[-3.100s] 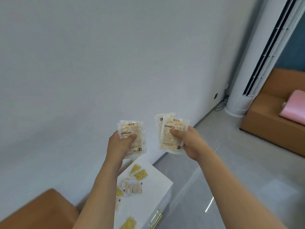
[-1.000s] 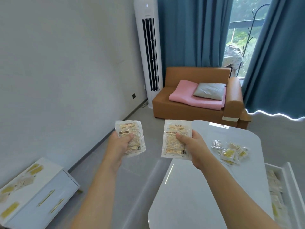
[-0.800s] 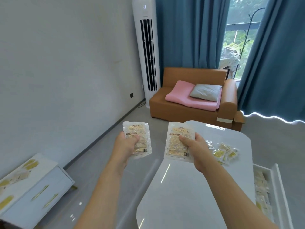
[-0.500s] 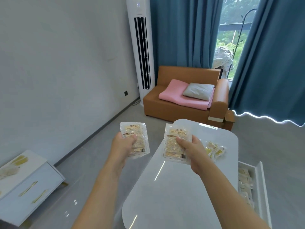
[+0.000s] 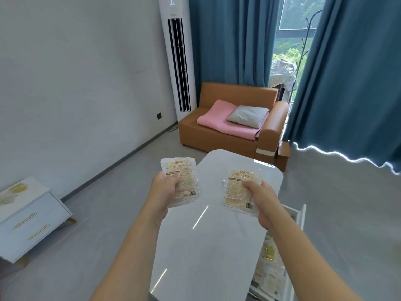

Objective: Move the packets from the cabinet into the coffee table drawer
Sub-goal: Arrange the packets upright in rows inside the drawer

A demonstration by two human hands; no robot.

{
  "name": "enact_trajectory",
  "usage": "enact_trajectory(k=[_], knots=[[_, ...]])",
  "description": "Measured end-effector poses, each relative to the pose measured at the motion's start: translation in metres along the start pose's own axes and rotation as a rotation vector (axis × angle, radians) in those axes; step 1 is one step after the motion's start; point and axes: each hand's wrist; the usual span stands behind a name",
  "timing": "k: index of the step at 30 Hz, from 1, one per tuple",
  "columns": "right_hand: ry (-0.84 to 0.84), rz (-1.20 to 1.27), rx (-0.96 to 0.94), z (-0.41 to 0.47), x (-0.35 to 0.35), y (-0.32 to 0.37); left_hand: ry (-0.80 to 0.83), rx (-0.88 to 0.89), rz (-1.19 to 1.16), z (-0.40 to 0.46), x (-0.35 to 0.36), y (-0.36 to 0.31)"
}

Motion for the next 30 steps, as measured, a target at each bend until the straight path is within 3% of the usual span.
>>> enact_trajectory(k=[23, 26, 30], knots=[[-0.023, -0.078, 0.178, 0.095, -0.268, 0.059, -0.014, -0.043, 0.237, -0.087, 0.272, 0.087], [-0.079, -0.059, 0.181, 0.127, -0.285, 0.051, -0.006, -0.029, 0.290, -0.081, 0.289, 0.120], [-0.121, -0.099, 0.156, 0.200, -0.318, 0.017, 0.036, -0.045, 0.344, -0.069, 0.323, 0.212]])
Point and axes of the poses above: each hand's wrist, its own z-axis towards the middle knuckle, its own x-axis out of the palm, y = z × x, and after that the axes turned 15 degrees about x, right-handed
